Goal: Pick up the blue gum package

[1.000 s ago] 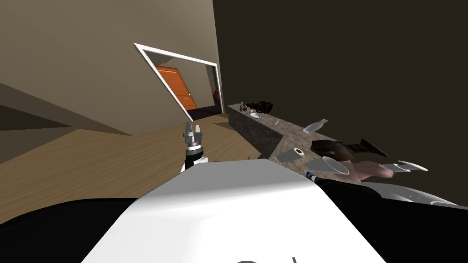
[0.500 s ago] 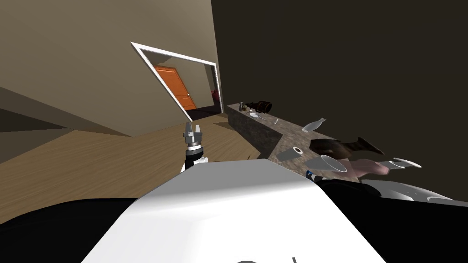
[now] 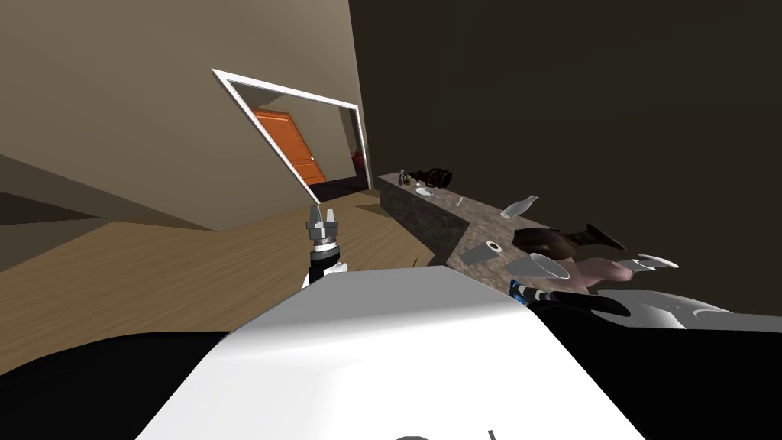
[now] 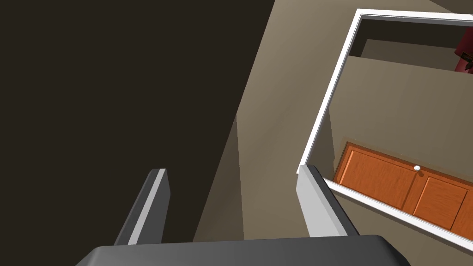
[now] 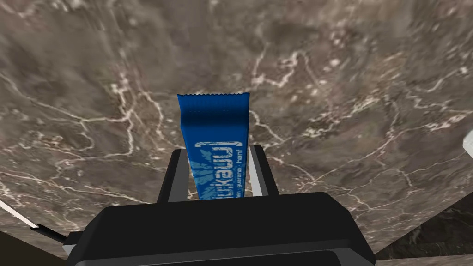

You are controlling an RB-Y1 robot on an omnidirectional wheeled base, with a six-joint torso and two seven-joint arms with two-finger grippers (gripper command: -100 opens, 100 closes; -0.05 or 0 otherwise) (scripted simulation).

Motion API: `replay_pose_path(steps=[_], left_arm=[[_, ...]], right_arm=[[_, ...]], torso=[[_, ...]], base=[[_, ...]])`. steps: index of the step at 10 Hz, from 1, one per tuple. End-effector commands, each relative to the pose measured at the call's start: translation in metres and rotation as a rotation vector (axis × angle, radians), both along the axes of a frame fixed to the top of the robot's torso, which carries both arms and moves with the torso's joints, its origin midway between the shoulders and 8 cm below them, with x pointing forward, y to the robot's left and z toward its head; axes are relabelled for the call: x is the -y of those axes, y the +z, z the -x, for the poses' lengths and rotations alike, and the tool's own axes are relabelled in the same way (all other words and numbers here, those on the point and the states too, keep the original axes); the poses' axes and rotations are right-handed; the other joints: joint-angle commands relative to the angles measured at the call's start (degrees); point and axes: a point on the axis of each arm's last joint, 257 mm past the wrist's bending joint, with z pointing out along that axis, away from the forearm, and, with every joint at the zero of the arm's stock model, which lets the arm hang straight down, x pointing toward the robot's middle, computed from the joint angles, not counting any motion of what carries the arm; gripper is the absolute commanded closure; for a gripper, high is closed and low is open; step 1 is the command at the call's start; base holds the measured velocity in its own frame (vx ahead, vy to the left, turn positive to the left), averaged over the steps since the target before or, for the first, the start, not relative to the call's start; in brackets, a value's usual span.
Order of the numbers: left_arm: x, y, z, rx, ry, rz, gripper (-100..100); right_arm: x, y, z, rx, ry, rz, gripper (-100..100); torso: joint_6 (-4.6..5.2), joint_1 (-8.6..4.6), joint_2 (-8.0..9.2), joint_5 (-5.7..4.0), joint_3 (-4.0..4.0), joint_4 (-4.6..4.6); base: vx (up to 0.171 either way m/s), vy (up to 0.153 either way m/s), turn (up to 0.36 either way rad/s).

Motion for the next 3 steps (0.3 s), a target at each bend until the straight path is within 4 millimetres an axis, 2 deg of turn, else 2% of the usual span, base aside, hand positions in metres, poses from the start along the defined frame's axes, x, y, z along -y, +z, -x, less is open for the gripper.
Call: replay_pose_path(steps=[1, 2, 3], left_arm=[[0.0, 0.0, 0.0, 0.0, 0.0, 0.0, 0], [0.0, 0.0, 0.0, 0.0, 0.0, 0.0, 0], [0.0, 0.0, 0.0, 0.0, 0.0, 0.0, 0]], right_arm=[[0.0004, 0.0033, -0.0085, 0.001, 0.007, -0.002, 100], [0.0011, 0.0024, -0.004, 0.0, 0.005, -0.001, 100], [0.0011, 0.0026, -0.0045, 0.001, 0.005, -0.002, 0]], torso=[[0.0, 0.0, 0.0, 0.0, 0.0, 0.0], [-0.01, -0.01, -0.01, 0.0, 0.0, 0.0], [-0.01, -0.05, -0.04, -0.02, -0.02, 0.0]], base=[[-0.026, 0.019, -0.041], [-0.01, 0.007, -0.007], [0.0, 0.0, 0.0]])
